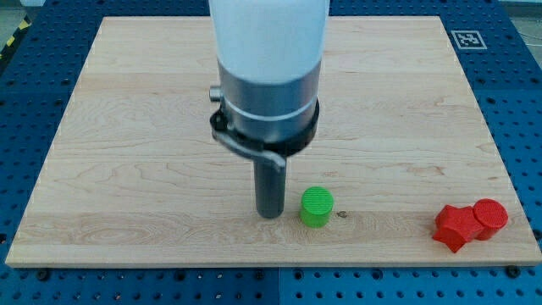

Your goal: Drag the green circle to the center of the board

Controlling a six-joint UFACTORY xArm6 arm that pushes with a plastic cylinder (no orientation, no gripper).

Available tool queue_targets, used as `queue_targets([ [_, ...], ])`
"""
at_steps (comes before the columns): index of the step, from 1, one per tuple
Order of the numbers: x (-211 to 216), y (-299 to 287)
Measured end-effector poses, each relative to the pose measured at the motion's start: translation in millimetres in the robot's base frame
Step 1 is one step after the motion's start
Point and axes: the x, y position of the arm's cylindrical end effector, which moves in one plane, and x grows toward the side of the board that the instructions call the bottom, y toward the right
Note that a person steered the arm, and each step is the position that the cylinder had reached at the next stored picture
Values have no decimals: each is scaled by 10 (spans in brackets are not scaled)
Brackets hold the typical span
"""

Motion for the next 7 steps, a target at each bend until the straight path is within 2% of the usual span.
queue_targets([
  [1,213,14],
  [3,418,502],
  [7,182,626],
])
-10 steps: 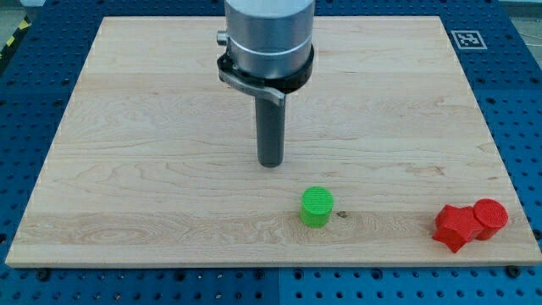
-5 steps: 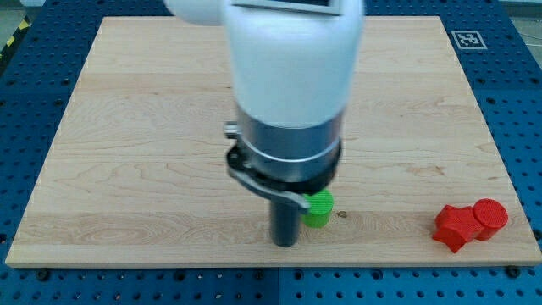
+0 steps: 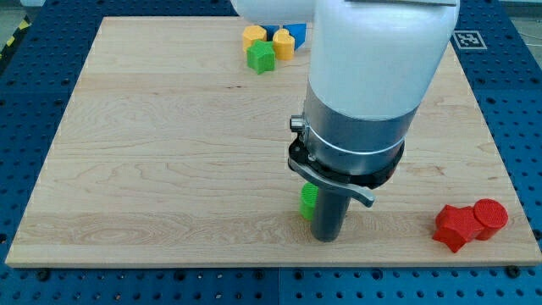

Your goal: Drag the green circle to the center of the board

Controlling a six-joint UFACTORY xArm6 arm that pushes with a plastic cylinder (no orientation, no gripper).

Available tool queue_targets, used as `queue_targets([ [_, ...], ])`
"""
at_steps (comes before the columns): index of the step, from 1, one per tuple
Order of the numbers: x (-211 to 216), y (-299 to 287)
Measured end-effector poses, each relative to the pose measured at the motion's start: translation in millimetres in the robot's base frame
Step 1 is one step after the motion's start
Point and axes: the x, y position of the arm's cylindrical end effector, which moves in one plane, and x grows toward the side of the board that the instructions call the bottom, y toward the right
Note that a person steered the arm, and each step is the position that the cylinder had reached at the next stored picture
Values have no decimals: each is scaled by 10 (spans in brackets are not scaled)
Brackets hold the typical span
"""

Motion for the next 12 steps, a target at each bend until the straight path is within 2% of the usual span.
queue_targets([
  [3,-248,-9],
  [4,-208,-181],
  [12,-467,-36],
])
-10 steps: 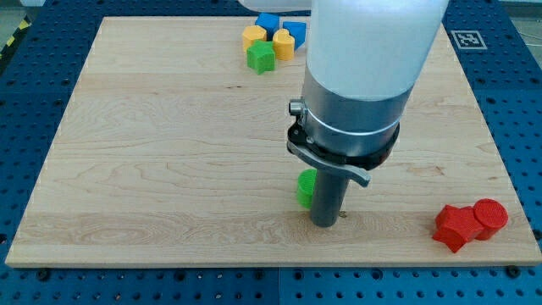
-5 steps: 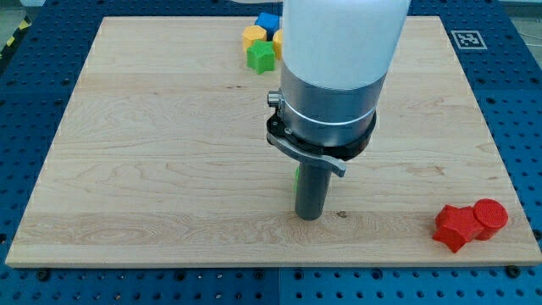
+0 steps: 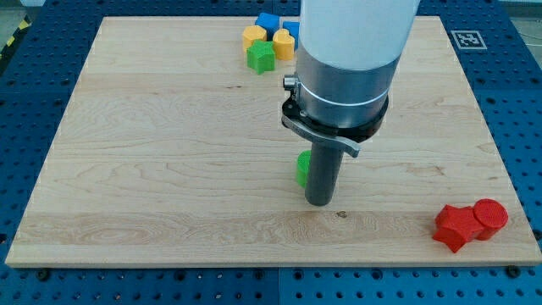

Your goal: Drag the green circle to the center of the board

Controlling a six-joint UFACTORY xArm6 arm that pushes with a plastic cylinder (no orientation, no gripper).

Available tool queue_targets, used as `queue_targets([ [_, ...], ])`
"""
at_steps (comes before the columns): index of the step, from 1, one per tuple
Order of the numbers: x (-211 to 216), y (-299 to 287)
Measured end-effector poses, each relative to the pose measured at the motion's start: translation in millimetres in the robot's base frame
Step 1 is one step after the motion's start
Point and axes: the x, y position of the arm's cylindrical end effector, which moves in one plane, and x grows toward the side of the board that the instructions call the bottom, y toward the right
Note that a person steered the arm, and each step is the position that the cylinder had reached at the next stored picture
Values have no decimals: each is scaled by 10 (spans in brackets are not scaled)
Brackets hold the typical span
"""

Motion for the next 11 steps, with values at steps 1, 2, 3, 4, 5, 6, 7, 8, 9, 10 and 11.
queue_targets([
  [1,-82,0],
  [2,-82,0],
  [3,-210,0],
  [4,-338,0],
  [5,-339,0],
  [6,-388,0],
  [7,-530,0],
  [8,-632,0],
  [9,-651,0],
  [10,-809,0],
  [11,-991,0],
])
